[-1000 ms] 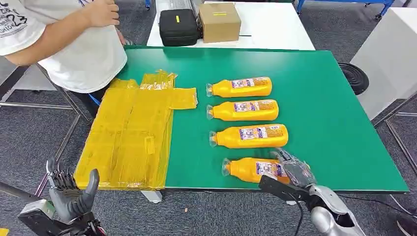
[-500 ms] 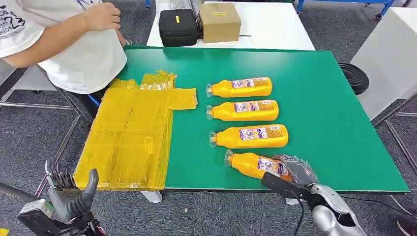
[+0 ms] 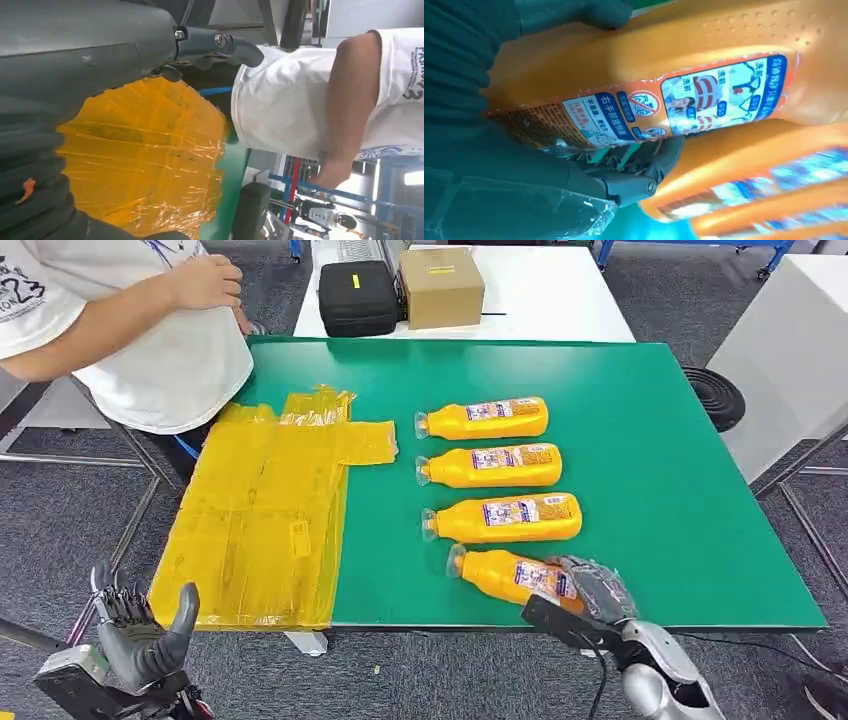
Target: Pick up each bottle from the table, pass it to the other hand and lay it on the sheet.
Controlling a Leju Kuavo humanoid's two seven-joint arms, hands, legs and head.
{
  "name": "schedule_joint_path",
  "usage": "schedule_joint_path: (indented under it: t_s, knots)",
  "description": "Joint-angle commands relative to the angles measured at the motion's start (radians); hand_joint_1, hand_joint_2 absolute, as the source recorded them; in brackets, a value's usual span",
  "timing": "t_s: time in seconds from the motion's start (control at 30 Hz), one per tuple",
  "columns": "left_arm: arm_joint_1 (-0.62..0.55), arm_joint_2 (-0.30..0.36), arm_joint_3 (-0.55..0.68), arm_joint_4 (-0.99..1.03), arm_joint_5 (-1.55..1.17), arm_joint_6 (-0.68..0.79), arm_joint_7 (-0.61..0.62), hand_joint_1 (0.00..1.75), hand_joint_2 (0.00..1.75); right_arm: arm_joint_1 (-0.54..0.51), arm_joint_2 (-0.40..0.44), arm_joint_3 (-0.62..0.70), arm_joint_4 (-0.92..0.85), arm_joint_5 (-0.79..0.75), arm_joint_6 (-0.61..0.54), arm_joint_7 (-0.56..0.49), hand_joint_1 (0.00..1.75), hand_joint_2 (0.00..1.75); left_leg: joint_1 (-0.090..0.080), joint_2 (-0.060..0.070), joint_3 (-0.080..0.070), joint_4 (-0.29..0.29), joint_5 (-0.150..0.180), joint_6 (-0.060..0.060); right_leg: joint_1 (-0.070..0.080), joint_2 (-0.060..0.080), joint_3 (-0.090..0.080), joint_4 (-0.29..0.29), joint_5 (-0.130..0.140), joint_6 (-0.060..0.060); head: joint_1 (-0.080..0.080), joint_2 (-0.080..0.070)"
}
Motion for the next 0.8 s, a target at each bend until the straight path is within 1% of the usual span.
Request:
schedule_joint_path:
  t_s: [0.03,0.1,0.17,0.27,0.37,0.4,0.5,0.57,0.63,0.67,0.7,0.73,0.8]
  knots:
    - [-0.043,0.004,0.003,0.06,-0.01,-0.013,-0.008,0.0,1.75,-0.043,0.189,-0.012,0.015,-0.057,-0.072,-0.198,1.75,1.75,0.001,0.002,0.002,-0.001,-0.001,-0.001,0.001,0.001,0.001,-0.001,0.0,-0.004,0.0,0.0]
    - [-0.049,0.009,-0.004,0.061,-0.01,-0.012,-0.009,0.0,1.75,-0.047,0.222,-0.004,-0.01,-0.072,-0.078,-0.238,1.75,1.75,0.0,0.001,-0.002,-0.001,0.001,-0.001,0.0,0.0,-0.002,0.0,0.0,-0.002,-0.001,0.0]
    - [-0.047,0.016,-0.015,0.052,-0.005,-0.02,-0.011,0.0,1.75,-0.03,0.242,0.0,-0.054,-0.078,-0.093,-0.282,1.75,1.75,0.001,0.001,-0.003,-0.001,0.002,-0.002,0.001,0.0,-0.002,0.0,0.0,-0.002,0.0,0.0]
    - [-0.044,0.017,-0.016,0.048,-0.005,-0.019,-0.011,0.0,1.75,-0.019,0.245,0.004,-0.069,-0.078,-0.092,-0.279,1.75,1.75,0.0,0.0,-0.005,-0.001,0.002,-0.001,0.0,0.0,-0.004,0.001,0.0,-0.002,0.0,0.0]
    - [-0.043,0.017,-0.016,0.047,-0.005,-0.02,-0.01,0.0,1.75,-0.016,0.238,0.0,-0.071,-0.078,-0.093,-0.28,1.75,1.75,0.0,0.0,-0.003,-0.001,0.001,-0.001,0.0,-0.001,-0.001,0.0,-0.002,-0.003,0.0,0.0]
    - [-0.043,0.017,-0.016,0.047,-0.005,-0.02,-0.01,0.0,1.75,-0.016,0.238,0.0,-0.071,-0.078,-0.093,-0.28,1.75,1.75,0.0,-0.002,-0.005,-0.001,0.002,-0.001,0.0,-0.002,-0.004,0.0,-0.001,-0.002,0.0,0.0]
    - [-0.037,0.023,-0.026,0.038,0.005,-0.029,-0.005,0.0,1.75,-0.009,0.254,-0.009,-0.078,-0.095,-0.109,-0.325,1.75,1.75,0.001,-0.002,-0.006,-0.001,0.002,-0.001,0.0,-0.002,-0.004,0.0,-0.001,-0.002,0.0,0.0]
    - [-0.03,0.04,-0.042,0.035,0.051,-0.096,0.022,0.0,1.75,-0.003,0.273,-0.024,-0.075,-0.118,-0.124,-0.35,1.75,1.75,0.0,-0.002,-0.006,-0.001,0.002,-0.001,0.0,-0.002,-0.004,0.0,-0.002,-0.002,0.0,0.0]
    - [-0.033,0.067,-0.064,0.05,0.127,-0.226,0.059,0.0,1.75,0.008,0.282,-0.03,-0.081,-0.128,-0.125,-0.371,1.75,1.75,0.0,-0.002,-0.008,-0.001,0.002,-0.001,-0.001,-0.002,-0.006,0.0,-0.001,-0.002,0.0,0.0]
    - [-0.043,0.092,-0.089,0.071,0.17,-0.32,0.094,0.0,1.75,0.007,0.287,-0.03,-0.078,-0.144,-0.111,-0.38,1.75,1.75,0.0,-0.002,-0.006,-0.001,0.002,-0.002,0.0,-0.003,-0.004,0.0,-0.002,-0.003,0.0,0.0]
    - [-0.054,0.106,-0.099,0.089,0.185,-0.369,0.109,0.0,1.75,0.005,0.29,-0.03,-0.072,-0.145,-0.107,-0.382,1.75,1.75,0.0,-0.003,-0.007,-0.001,0.002,-0.001,0.0,-0.003,-0.006,0.0,-0.001,-0.002,0.0,0.0]
    - [-0.07,0.117,-0.106,0.119,0.203,-0.416,0.118,0.0,1.75,-0.001,0.298,-0.032,-0.062,-0.149,-0.108,-0.387,1.75,1.75,0.0,-0.003,-0.005,-0.002,0.002,-0.002,0.0,-0.003,-0.004,-0.001,-0.002,-0.003,0.0,0.0]
    - [-0.07,0.117,-0.106,0.119,0.203,-0.416,0.118,0.0,1.75,-0.001,0.298,-0.032,-0.062,-0.149,-0.108,-0.387,1.75,1.75,-0.001,-0.002,-0.007,-0.002,0.003,-0.001,-0.001,-0.002,-0.006,0.0,-0.001,-0.001,0.0,0.0]
